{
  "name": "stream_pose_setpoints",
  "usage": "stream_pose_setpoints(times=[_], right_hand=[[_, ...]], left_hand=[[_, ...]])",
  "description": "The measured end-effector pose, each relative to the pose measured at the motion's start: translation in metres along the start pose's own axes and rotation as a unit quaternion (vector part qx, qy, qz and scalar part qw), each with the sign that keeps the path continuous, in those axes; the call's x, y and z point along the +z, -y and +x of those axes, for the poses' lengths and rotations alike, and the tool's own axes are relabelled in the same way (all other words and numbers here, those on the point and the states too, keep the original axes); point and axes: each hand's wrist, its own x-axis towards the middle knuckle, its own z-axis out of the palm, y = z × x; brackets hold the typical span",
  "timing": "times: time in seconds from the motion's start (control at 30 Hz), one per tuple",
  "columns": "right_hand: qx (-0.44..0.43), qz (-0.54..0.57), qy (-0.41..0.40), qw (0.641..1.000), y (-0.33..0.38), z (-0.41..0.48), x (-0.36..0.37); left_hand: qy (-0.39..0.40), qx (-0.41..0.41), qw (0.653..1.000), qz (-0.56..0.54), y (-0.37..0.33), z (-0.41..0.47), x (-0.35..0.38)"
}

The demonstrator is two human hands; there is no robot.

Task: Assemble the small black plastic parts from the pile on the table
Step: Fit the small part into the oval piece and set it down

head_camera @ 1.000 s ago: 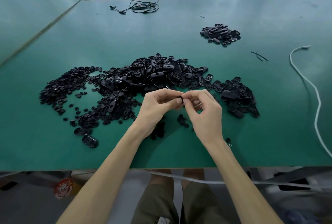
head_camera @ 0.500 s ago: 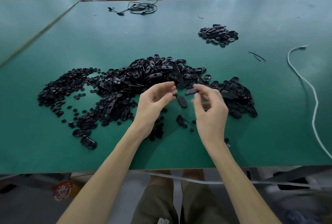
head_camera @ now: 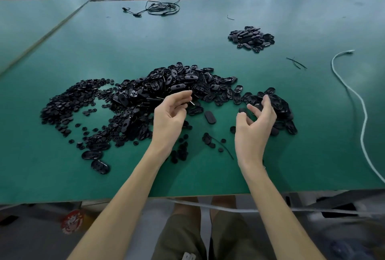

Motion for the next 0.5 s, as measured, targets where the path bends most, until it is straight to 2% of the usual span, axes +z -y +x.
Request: stream_pose_setpoints(times=[0.1,0.2,0.43,0.5], right_hand=[[-0.013,0.005,-0.010,1.000,0.0007,-0.0010,0.0006],[-0.052,-0.037,0.024,0.998,0.0010,-0.0026,0.0010],[-0.170,-0.170,0.181,0.954,-0.0013,-0.0079,0.0077],[-0.191,-0.191,0.212,0.939,-0.0030,-0.0091,0.0089]], left_hand=[[0.062,0.031,0.981,0.183,0.0040,-0.0004,0.0028],[0.084,0.036,0.950,0.299,0.0073,0.0010,0.0074],[0.052,0.029,0.957,0.283,0.0082,0.0027,0.0045],[0.031,0.030,0.971,0.233,0.0074,0.0038,0.0032]])
